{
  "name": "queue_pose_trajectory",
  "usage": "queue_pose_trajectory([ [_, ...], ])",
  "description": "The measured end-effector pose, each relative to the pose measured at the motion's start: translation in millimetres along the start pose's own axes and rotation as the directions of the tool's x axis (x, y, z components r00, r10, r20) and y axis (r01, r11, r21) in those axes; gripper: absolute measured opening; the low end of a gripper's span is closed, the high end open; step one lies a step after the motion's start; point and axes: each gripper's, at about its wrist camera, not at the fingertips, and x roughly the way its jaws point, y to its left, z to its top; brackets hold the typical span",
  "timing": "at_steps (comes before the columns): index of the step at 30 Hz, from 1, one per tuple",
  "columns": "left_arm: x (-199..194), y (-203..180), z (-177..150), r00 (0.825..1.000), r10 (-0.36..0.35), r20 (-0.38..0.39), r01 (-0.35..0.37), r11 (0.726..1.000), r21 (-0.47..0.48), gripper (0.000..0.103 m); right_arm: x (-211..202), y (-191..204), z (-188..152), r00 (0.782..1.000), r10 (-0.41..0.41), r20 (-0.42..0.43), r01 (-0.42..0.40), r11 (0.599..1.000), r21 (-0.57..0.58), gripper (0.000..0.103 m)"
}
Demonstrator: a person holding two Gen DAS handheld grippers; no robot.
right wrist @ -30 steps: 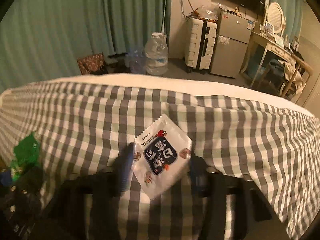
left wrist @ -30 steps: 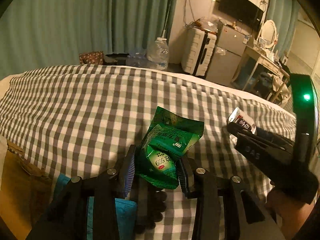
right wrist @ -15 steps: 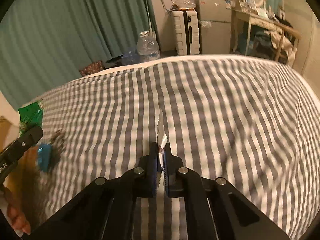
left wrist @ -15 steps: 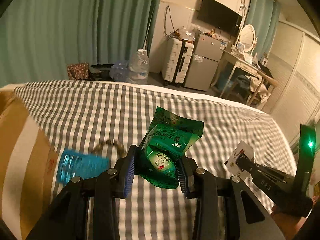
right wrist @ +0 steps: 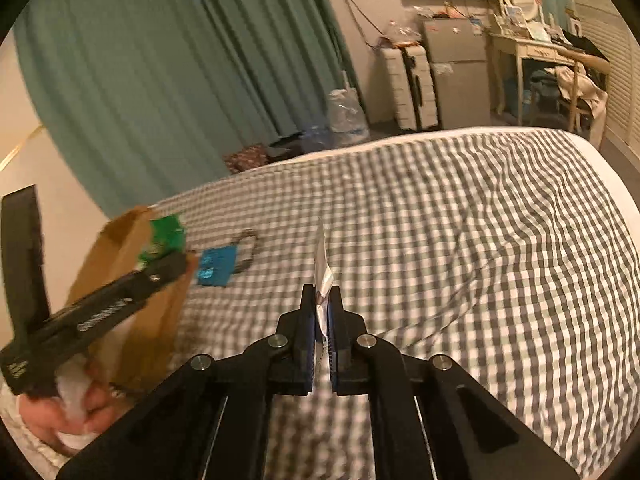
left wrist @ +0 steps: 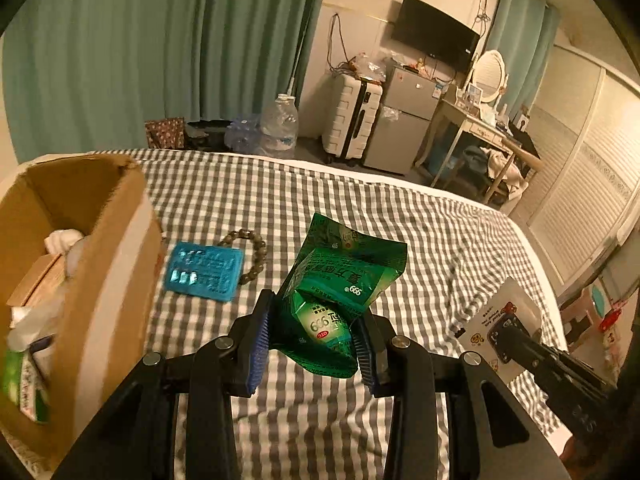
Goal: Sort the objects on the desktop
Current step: 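Drop green packet into box with left gripper while right gripper drops sachet there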
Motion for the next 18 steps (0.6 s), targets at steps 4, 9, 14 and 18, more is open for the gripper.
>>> queue_pose_trajectory([
  [4, -34, 30, 24, 0.999, 0.011, 0.032, -0.011, 1.000, -0.022, 0.038, -18, 49, 5, 0.998, 0.060, 0.014, -0.059, 0.996, -0.072, 0.005],
  [9, -78, 93, 64, 0.995, 0.072, 0.075, -0.072, 0.997, -0.002, 0.038, -16, 127, 26, 0.982, 0.188, 0.021, -0.182, 0.969, -0.166, 0.005],
  [14, -88, 158, 58, 0.984, 0.172, 0.042, -0.172, 0.985, 0.000, 0.038, 19, 206, 41, 0.947, 0.319, -0.039, -0.320, 0.926, -0.203, 0.005],
  [18, -72, 202, 35, 0.978, 0.210, -0.005, -0.210, 0.976, -0.055, 0.038, 74, 261, 47, 0.921, 0.363, -0.141, -0.387, 0.894, -0.227, 0.005],
])
